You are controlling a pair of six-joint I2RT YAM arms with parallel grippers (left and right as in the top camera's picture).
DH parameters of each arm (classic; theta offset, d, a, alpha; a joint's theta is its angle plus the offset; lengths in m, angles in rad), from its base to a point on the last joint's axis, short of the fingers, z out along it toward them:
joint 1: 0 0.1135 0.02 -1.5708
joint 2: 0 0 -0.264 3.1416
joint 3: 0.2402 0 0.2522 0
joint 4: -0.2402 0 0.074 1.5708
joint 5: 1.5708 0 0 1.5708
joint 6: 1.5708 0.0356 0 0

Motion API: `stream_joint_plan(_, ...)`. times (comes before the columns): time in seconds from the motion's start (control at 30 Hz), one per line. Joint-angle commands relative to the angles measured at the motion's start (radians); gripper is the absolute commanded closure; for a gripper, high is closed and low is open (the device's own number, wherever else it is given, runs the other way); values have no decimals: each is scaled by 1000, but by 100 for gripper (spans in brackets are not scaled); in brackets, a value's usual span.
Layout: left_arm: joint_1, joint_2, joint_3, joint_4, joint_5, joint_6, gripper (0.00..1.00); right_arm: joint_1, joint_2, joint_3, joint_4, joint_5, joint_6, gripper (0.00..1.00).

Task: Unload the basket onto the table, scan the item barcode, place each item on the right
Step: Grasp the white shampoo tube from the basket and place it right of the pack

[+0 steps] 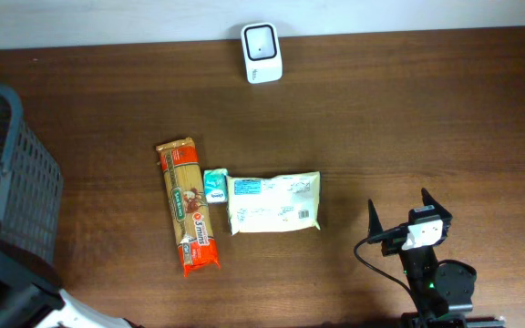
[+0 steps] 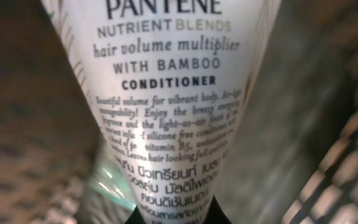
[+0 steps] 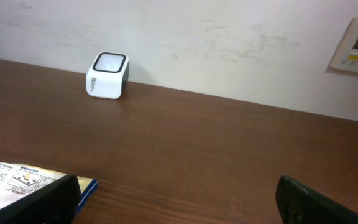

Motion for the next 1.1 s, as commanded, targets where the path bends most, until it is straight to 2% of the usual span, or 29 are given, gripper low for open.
stream_joint_plan(0.0, -59, -135, 219, 3, -35, -39, 100, 6, -6, -6, -4, 1, 11, 1)
stream_joint_plan(0.03, -71, -149, 256, 3, -50, -67, 100, 6, -6, -6, -4, 1, 11, 2)
stream_joint_plan(0.1, -141, -211, 364, 10, -7, -199, 100, 6, -7, -6, -4, 1, 11, 1)
stream_joint_plan(0.17, -244, -280, 379, -3, 267, -279, 100, 6, -6, -6, -4, 1, 11, 1)
stream_joint_plan(0.23, -351, -295, 379, -63, 414, -342, 100, 6, -6, -6, -4, 1, 11, 1)
stream_joint_plan(0.3, -551, -274, 336, -169, 425, -360, 100, 6, -6, -6, -4, 1, 11, 1)
stream_joint_plan(0.37, -705, -243, 276, -171, 425, -394, 100, 6, -6, -6, -4, 1, 11, 1)
stream_joint_plan(0.47, -998, -138, 127, -33, 418, -510, 100, 6, -6, -6, -4, 1, 11, 1)
stream_joint_plan(0.57, -1198, 2, 92, 103, 418, -627, 100, 6, -6, -6, -4, 1, 11, 1)
stream_joint_plan(0.67, -1313, 129, 92, 207, 418, -692, 100, 6, -6, -6, -4, 1, 11, 1)
stream_joint_plan(0.8, -1432, 270, 92, 320, 418, -896, 100, 6, -6, -6, -4, 1, 11, 1)
stream_joint_plan(0.93, -1549, 325, 92, 387, 418, -933, 100, 6, -6, -6, -4, 1, 11, 1)
stream_joint_plan(1.07, -1557, 346, 91, 389, 418, -1000, 100, 6, -6, -6, -4, 2, 11, 1)
